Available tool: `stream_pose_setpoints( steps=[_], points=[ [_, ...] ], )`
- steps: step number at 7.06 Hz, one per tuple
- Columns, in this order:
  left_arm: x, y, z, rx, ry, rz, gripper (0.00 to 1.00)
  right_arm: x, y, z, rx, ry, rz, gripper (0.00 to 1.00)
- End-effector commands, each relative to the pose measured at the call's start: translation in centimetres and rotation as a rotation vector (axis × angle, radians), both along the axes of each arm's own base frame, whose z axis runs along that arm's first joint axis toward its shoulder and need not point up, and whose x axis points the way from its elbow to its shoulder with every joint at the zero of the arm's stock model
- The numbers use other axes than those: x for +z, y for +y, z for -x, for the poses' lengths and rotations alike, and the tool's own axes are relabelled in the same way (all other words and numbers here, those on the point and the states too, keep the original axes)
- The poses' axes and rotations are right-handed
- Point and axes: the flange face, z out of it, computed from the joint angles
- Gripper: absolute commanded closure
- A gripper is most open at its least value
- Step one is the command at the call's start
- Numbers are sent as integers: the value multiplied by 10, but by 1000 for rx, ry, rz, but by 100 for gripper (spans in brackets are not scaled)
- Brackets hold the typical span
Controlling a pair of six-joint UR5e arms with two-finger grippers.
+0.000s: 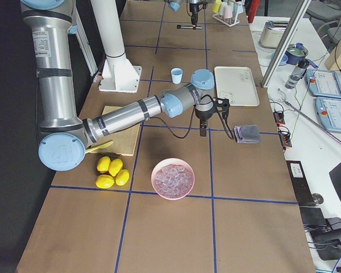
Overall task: Mash ice and strawberries in cup
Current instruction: 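Carry the muddler upright with the left gripper over the blue cup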
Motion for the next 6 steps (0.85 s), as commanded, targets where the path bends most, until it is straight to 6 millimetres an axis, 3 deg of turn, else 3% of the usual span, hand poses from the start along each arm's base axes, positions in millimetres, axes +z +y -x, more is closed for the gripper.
stream_pose_setpoints(
  steps=[1, 2, 3, 4, 6],
  points=[
    [-158, 36, -83, 97, 157, -266, 100, -2, -1, 0, 1, -2, -5, 1],
    [-240, 70, -163, 210, 260, -363, 100, -9, -5, 1, 1, -5, -15, 1],
    [-292, 63, -169, 88, 287, -479, 100, -9, -4, 1, -5, -17, -11, 1],
    [-318, 76, -184, 24, 315, -569, 100, -10, -4, 3, -11, -24, -11, 1],
    [-329, 115, -222, -250, 364, -786, 100, -12, -6, 3, -12, -27, -15, 1]
  ],
)
